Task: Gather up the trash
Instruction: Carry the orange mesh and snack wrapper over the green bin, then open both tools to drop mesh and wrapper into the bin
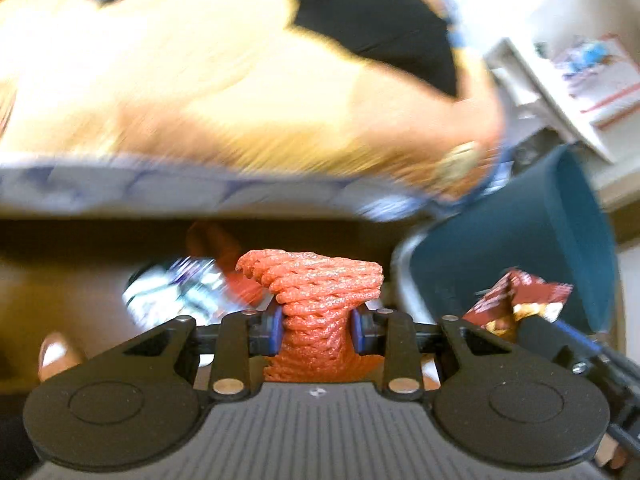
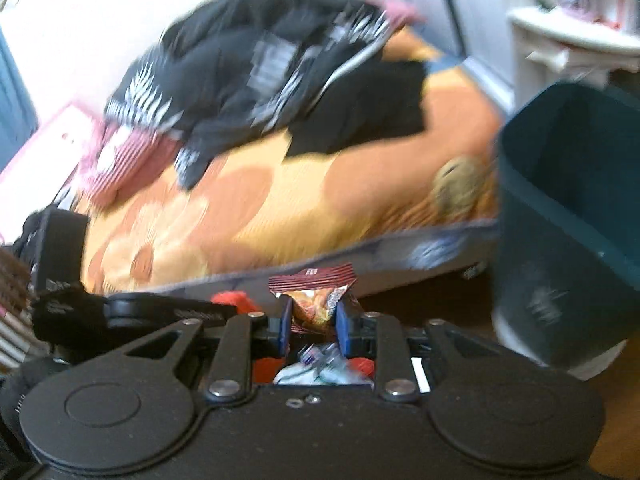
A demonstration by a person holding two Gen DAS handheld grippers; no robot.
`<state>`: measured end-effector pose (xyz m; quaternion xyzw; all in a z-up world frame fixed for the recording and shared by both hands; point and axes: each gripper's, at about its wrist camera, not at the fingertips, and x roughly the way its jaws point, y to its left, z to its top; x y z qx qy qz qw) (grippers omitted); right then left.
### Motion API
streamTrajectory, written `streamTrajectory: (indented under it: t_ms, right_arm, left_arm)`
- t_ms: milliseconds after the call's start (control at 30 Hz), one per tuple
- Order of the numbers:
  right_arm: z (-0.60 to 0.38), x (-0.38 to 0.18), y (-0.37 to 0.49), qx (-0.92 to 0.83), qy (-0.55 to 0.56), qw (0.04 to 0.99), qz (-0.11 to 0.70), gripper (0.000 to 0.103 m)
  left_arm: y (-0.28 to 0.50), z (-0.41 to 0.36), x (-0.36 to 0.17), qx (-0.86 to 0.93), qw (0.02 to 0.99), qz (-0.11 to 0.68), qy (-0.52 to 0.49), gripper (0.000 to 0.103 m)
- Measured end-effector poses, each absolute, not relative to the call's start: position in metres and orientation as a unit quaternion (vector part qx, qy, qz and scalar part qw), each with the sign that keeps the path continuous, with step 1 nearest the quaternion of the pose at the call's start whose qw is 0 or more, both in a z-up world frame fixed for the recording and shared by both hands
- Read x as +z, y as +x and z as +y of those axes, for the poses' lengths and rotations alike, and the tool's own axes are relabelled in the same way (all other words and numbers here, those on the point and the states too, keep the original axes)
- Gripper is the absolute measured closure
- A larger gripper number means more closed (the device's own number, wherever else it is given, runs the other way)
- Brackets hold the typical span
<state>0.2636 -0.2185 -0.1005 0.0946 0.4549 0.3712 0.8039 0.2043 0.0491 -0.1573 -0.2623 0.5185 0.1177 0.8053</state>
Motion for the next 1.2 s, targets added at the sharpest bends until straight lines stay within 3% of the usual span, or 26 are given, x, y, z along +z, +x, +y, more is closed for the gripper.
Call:
streamTrajectory:
  t_ms: [267, 500, 800, 1200]
  right_arm:
    - [-0.307, -0.074, 0.297, 0.296, 0.112, 0.86, 0.4, 0.08]
    - [-0.349, -0.084, 0.328, 0.249, 0.119, 0.874, 0.399, 0.08]
    - [-0.363, -0.121, 0.346, 0.217, 0.085, 0.87, 0.435, 0.08]
    - [-0.354, -0.156, 0.354, 0.212, 0.059, 0.849, 0.48, 0.076]
  left_arm:
    - [0.279, -0.036, -0.079, 0.03, 0.855, 0.476, -0.206, 0.072]
    - [0.348, -0.109, -0.06, -0.024, 0.871, 0.463, -0.162, 0.072]
    - [0.403, -0.167, -0.098, -0.039, 0.862, 0.498, -0.087, 0.072]
    - [0.426, -0.188, -0.158, -0.04, 0.826, 0.56, -0.047, 0.072]
